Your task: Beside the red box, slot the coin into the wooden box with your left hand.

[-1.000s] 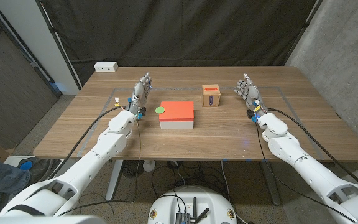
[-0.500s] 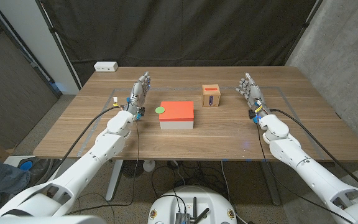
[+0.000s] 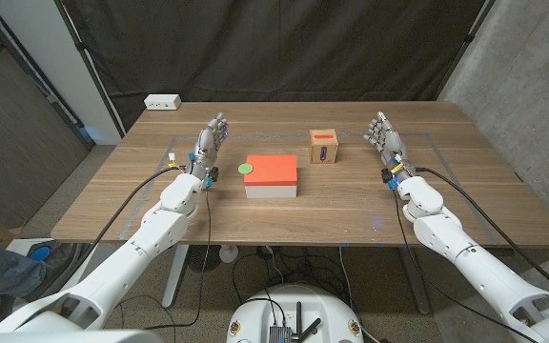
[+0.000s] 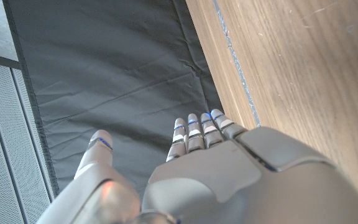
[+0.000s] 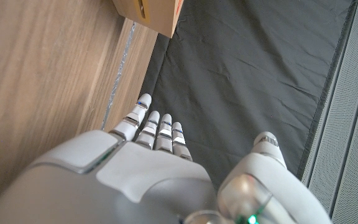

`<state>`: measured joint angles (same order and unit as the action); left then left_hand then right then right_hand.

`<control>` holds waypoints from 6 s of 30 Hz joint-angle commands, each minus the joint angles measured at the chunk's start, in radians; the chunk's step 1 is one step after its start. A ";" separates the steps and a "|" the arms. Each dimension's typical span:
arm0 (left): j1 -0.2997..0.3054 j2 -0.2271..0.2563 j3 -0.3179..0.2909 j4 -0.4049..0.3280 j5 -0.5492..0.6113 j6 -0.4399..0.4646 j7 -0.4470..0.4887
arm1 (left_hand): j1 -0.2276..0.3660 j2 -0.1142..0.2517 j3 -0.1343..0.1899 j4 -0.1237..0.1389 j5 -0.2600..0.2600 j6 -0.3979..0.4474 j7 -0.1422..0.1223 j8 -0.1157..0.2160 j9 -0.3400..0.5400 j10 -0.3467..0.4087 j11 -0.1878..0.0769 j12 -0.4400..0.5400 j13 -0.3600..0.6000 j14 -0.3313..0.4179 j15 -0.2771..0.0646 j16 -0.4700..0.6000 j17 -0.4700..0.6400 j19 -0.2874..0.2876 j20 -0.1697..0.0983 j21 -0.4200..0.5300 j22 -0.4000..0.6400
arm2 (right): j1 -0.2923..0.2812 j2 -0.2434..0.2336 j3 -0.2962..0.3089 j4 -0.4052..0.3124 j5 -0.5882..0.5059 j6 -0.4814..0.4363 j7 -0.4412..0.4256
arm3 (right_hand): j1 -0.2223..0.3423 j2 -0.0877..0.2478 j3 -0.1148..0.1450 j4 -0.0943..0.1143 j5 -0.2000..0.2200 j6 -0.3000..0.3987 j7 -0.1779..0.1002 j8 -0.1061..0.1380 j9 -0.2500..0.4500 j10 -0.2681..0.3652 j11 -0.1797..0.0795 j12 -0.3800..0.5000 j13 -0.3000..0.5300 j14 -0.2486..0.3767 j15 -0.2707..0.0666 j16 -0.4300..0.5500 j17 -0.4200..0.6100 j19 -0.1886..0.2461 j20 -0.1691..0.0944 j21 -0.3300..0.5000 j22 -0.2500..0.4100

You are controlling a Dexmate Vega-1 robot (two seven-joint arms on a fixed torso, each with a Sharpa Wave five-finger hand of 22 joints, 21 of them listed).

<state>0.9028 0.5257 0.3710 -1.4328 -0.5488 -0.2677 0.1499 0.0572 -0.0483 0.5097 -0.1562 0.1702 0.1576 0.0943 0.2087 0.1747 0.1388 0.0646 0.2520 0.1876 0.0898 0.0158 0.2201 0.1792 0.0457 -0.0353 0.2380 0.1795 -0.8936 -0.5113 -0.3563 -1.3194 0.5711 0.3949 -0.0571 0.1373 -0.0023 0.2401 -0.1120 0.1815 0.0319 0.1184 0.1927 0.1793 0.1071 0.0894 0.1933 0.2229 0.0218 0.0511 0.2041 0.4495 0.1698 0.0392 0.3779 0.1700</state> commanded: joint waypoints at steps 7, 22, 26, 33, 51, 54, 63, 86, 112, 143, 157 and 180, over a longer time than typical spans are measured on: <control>0.092 0.069 -0.043 -0.159 0.026 0.121 0.134 | 0.022 0.010 0.014 -0.001 0.002 0.067 -0.027 -0.002 0.005 0.168 0.006 0.036 0.007 0.202 -0.009 0.042 0.009 0.169 0.027 0.061 0.020 | -0.012 0.006 0.001 -0.013 -0.015 0.004 -0.027 | 0.005 0.012 0.006 -0.007 0.004 0.012 0.011 0.005 0.004 0.007 0.005 0.004 -0.004 0.002 0.009 0.010 -0.003 0.012 0.003 -0.005 0.002; 0.142 0.085 -0.074 -0.245 0.034 0.210 0.243 | 0.017 0.015 0.034 0.005 0.001 0.153 -0.009 -0.003 0.006 0.511 -0.006 0.094 0.013 0.574 -0.056 0.111 0.012 0.456 0.029 0.185 0.044 | -0.021 0.000 0.004 -0.039 -0.030 0.007 -0.047 | 0.007 0.016 0.007 -0.010 0.004 0.017 0.009 0.005 0.004 0.011 0.008 0.004 -0.012 0.006 0.012 0.011 -0.007 0.021 0.005 -0.011 0.003; 0.150 0.087 -0.076 -0.262 0.047 0.225 0.268 | 0.007 0.022 0.044 0.007 0.002 0.179 -0.026 -0.001 0.007 0.640 -0.039 0.129 0.032 0.681 -0.084 0.146 0.029 0.552 0.005 0.253 0.078 | -0.025 -0.003 0.003 -0.046 -0.041 0.007 -0.056 | 0.008 0.017 0.008 -0.011 0.004 0.020 0.009 0.006 0.004 0.012 0.007 0.005 -0.013 0.010 0.014 0.013 -0.008 0.023 0.007 -0.012 0.003; 0.158 0.080 -0.081 -0.279 0.047 0.250 0.296 | 0.013 0.038 0.049 0.000 0.001 0.231 -0.030 0.000 0.007 0.866 -0.089 0.217 0.095 0.922 -0.138 0.302 0.111 0.672 -0.019 0.384 0.176 | -0.032 -0.004 0.002 -0.058 -0.054 0.009 -0.069 | 0.009 0.018 0.008 -0.013 0.003 0.020 0.007 0.005 0.004 0.015 0.006 0.005 -0.016 0.014 0.014 0.014 -0.010 0.026 0.009 -0.016 0.003; 0.181 0.058 -0.084 -0.305 0.071 0.293 0.378 | 0.125 0.003 0.153 -0.017 0.003 0.325 -0.009 -0.021 0.013 1.256 -0.241 0.513 0.472 1.232 -0.232 0.686 0.382 0.946 -0.178 0.835 0.618 | -0.033 -0.001 -0.003 -0.069 -0.061 -0.004 -0.079 | 0.012 0.020 0.009 -0.017 0.002 0.023 0.000 0.005 0.004 0.020 0.011 0.006 -0.022 0.015 0.017 0.014 -0.016 0.034 0.014 -0.025 0.003; 0.180 0.051 -0.084 -0.305 0.066 0.306 0.387 | 0.149 -0.008 0.160 -0.022 0.004 0.337 -0.012 -0.017 0.015 1.254 -0.260 0.564 0.533 1.262 -0.232 0.713 0.384 0.942 -0.177 0.869 0.665 | -0.037 -0.003 -0.002 -0.078 -0.061 -0.012 -0.085 | 0.012 0.020 0.009 -0.018 0.002 0.025 0.000 0.005 0.004 0.020 0.011 0.006 -0.023 0.016 0.017 0.014 -0.016 0.034 0.014 -0.027 0.003; 0.200 0.051 -0.095 -0.342 0.050 0.341 0.409 | 0.271 -0.050 0.225 -0.021 0.021 0.446 -0.032 -0.011 0.019 1.270 -0.274 0.797 0.759 1.298 -0.229 0.922 0.504 0.929 -0.176 1.138 1.058 | -0.060 -0.014 -0.002 -0.125 -0.071 -0.037 -0.110 | 0.013 0.021 0.010 -0.019 0.002 0.026 0.000 0.005 0.004 0.021 0.011 0.005 -0.025 0.017 0.018 0.015 -0.018 0.035 0.015 -0.031 0.003; 0.294 0.117 -0.195 -0.486 -0.182 0.478 0.371 | 0.581 -0.051 0.311 -0.033 0.085 0.547 -0.057 -0.011 0.024 1.278 -0.273 0.983 0.812 1.298 -0.226 1.163 0.612 0.974 -0.172 1.353 1.070 | -0.118 -0.037 0.013 -0.224 -0.080 -0.055 -0.141 | 0.016 0.021 0.010 -0.023 0.001 0.031 -0.002 0.005 0.004 0.033 0.013 0.009 -0.027 0.024 0.019 0.017 -0.023 0.042 0.020 -0.040 0.004; 0.242 0.285 -0.316 -0.657 -0.645 0.959 0.511 | 0.679 -0.075 0.198 -0.007 0.048 0.765 -0.100 0.147 0.133 1.286 -0.269 1.043 0.705 1.296 -0.226 1.225 0.541 0.968 -0.173 1.337 1.067 | -0.156 -0.145 0.088 -0.217 0.058 -0.075 0.023 | 0.017 0.021 0.010 -0.026 0.000 0.031 -0.008 0.003 0.005 0.045 0.016 0.010 -0.029 0.030 0.025 0.018 -0.030 0.051 0.025 -0.052 0.004; 0.014 0.417 -0.149 -0.493 -0.827 1.091 0.345 | 0.561 -0.073 0.210 -0.002 0.033 0.628 -0.058 0.161 0.195 1.262 -0.274 1.097 0.679 1.273 -0.228 1.255 0.551 0.944 -0.174 1.334 1.067 | -0.111 -0.178 0.081 -0.180 0.063 -0.051 0.122 | 0.018 0.023 0.011 -0.027 -0.001 0.037 -0.006 0.005 0.005 0.050 0.019 0.010 -0.029 0.033 0.028 0.018 -0.034 0.059 0.028 -0.062 0.005; -0.052 0.427 -0.085 -0.485 -0.846 1.155 0.359 | 0.538 -0.082 0.223 -0.008 0.031 0.610 -0.057 0.147 0.186 1.250 -0.274 1.086 0.663 1.252 -0.228 1.251 0.539 0.934 -0.174 1.335 1.067 | -0.115 -0.186 0.091 -0.175 0.074 -0.052 0.126 | 0.018 0.024 0.011 -0.028 -0.001 0.041 -0.006 0.005 0.005 0.054 0.018 0.011 -0.029 0.037 0.027 0.019 -0.036 0.065 0.029 -0.066 0.005; -0.092 0.405 -0.037 -0.475 -0.799 1.142 0.318 | 0.529 -0.087 0.242 -0.013 0.029 0.599 -0.055 0.126 0.170 1.254 -0.275 1.090 0.661 1.257 -0.227 1.265 0.525 0.931 -0.174 1.337 1.067 | -0.135 -0.200 0.098 -0.176 0.083 -0.066 0.124 | 0.019 0.025 0.011 -0.028 -0.001 0.045 -0.008 0.006 0.006 0.057 0.023 0.011 -0.028 0.039 0.028 0.019 -0.040 0.069 0.031 -0.077 0.005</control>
<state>0.8333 0.9467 0.3101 -1.9163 -1.3627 0.8721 0.4709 0.5910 -0.1355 0.7428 -0.1688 0.1995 0.7571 0.0408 0.3363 0.3438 1.3929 -0.2088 1.3438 0.8511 1.3465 -0.2125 1.4773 0.7003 0.9809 -0.1482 1.5723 1.2454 -1.0180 -0.7048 -0.2674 -1.4942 0.6516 0.3253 0.0714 0.1542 0.0147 0.2485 -0.1346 0.1815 0.0674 0.1075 0.1926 0.1790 0.1572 0.1108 0.2003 0.1933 0.0574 0.0763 0.2197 0.4078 0.2269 0.0714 0.3008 0.1697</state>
